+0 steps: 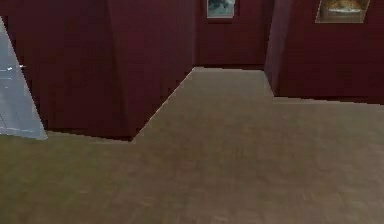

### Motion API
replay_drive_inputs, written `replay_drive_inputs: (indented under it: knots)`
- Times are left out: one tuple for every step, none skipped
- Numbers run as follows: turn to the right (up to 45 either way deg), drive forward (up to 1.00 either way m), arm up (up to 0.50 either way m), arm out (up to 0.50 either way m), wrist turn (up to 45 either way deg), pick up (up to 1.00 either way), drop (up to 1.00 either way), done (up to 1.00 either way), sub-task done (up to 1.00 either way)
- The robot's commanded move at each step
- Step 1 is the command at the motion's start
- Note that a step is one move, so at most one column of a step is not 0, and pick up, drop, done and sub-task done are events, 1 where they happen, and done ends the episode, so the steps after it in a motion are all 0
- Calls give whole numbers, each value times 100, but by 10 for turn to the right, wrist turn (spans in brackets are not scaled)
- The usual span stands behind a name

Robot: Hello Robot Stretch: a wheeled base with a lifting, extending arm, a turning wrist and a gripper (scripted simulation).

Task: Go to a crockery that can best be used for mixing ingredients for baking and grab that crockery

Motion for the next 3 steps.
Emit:
replay_drive_inputs:
  knots:
    - [-390,0,0,0,0,0,0,0,0]
    - [0,60,0,0,0,0,0,0,0]
    - [-180,0,0,0,0,0,0,0,0]
